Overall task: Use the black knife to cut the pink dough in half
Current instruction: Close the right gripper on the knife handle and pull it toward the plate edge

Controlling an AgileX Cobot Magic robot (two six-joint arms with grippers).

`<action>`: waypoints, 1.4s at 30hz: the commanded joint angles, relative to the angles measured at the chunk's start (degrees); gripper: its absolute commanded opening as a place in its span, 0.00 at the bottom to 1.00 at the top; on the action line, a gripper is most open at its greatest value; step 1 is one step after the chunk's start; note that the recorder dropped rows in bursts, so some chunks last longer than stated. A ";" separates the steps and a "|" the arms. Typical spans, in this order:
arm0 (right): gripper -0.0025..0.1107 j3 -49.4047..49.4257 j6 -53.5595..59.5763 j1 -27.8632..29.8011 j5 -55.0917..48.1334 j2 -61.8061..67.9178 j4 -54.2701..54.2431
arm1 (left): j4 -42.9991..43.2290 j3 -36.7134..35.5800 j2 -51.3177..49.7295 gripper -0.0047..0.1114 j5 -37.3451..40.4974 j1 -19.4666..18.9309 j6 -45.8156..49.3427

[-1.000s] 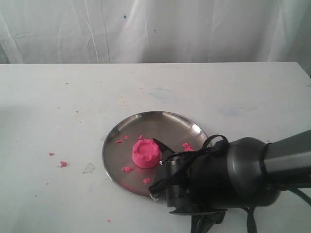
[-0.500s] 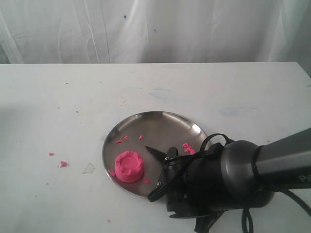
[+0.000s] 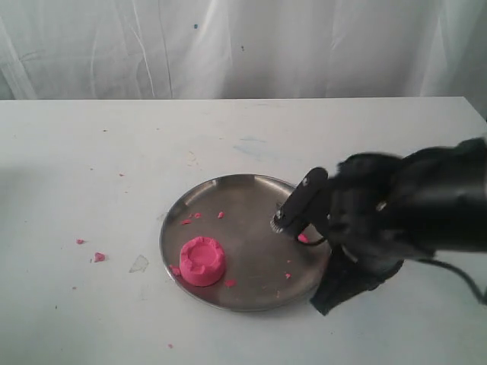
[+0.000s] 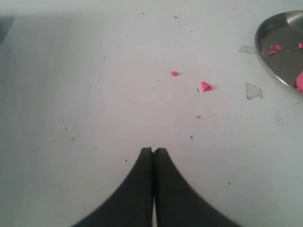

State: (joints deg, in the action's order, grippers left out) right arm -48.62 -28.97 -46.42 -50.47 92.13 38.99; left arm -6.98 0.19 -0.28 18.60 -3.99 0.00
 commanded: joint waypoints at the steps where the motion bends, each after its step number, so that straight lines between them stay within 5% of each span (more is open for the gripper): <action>1: 0.02 0.13 17.48 9.84 8.79 -8.75 -19.66 | -0.03 -0.19 0.28 0.04 0.31 -0.01 0.00; 8: 0.02 0.13 42.77 26.19 9.72 -11.46 -51.56 | -0.03 -0.19 0.28 0.04 0.31 -0.01 0.00; 15: 0.02 0.13 71.08 40.36 -6.76 -3.39 -86.81 | -0.03 -0.19 0.28 0.04 0.31 -0.01 0.00; 24: 0.02 5.44 81.85 44.44 -13.00 5.07 -97.60 | -0.03 -0.19 0.28 0.04 0.31 -0.01 0.00; 42: 0.02 6.07 82.23 44.44 -13.49 7.43 -97.61 | -0.03 -0.19 0.28 0.04 0.31 -0.01 0.00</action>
State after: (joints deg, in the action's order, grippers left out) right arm -42.84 51.69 -2.36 -63.35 99.49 -57.77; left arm -6.98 0.19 -0.28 18.48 -3.99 0.00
